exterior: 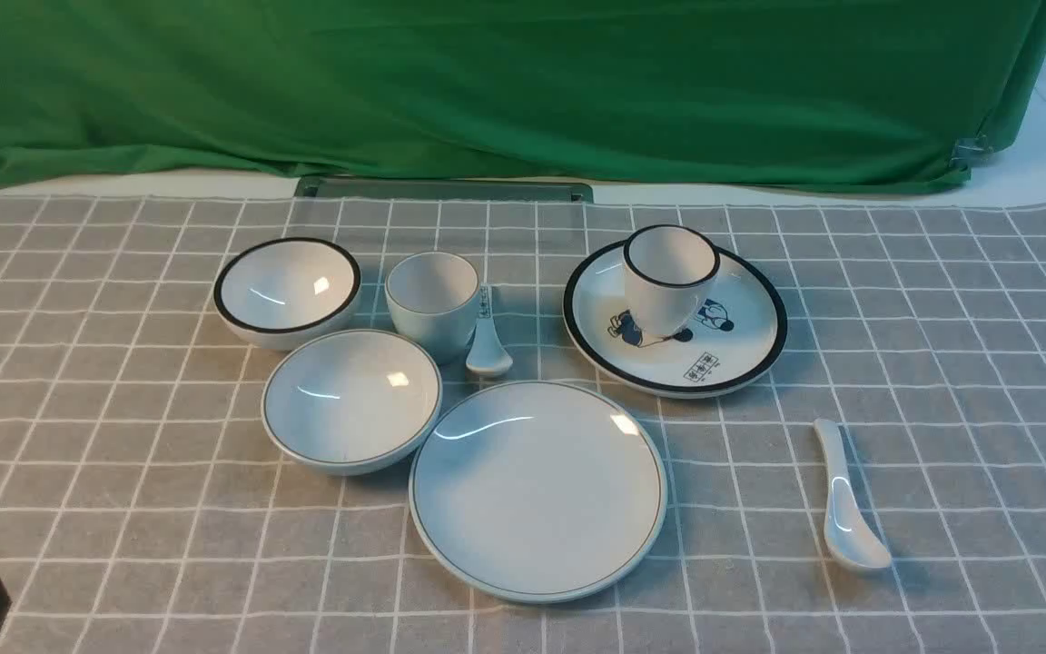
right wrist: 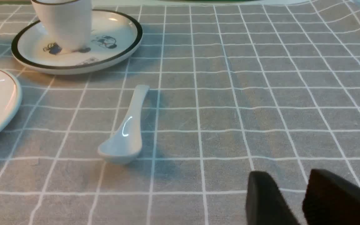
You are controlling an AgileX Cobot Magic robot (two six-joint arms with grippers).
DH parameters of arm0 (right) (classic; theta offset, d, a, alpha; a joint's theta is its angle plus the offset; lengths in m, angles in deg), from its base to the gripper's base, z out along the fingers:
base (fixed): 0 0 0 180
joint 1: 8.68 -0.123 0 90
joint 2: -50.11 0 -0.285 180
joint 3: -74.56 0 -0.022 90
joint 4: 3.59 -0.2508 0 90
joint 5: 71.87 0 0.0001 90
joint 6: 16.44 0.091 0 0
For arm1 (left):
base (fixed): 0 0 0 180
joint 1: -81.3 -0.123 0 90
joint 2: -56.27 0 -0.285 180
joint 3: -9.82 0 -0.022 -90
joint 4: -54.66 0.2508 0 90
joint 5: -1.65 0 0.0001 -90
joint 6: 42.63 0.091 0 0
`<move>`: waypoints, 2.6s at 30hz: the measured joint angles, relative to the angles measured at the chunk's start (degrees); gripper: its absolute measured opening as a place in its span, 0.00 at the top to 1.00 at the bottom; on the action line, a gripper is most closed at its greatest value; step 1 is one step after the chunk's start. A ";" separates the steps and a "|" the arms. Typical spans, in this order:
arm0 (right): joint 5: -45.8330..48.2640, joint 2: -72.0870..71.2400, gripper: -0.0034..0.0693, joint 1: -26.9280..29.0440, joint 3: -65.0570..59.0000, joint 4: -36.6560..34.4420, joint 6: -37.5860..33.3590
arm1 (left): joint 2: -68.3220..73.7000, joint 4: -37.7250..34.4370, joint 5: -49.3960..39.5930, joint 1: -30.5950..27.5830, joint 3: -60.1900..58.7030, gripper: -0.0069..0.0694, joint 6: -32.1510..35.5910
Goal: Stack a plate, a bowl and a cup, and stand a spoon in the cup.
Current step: Use the left arm to grab a blue rice bowl
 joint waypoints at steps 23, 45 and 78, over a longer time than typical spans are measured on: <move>0.00 0.00 0.62 0.00 0.00 0.00 0.00 | 0.00 0.00 0.00 0.00 0.00 0.89 0.00; 0.00 0.00 0.62 0.00 0.00 0.00 0.00 | 2.01 -31.14 5.69 0.29 5.95 0.89 -4.72; -17.37 -0.02 0.63 -0.33 0.00 -5.35 27.70 | 74.37 -5.43 -29.54 19.44 54.16 0.89 9.37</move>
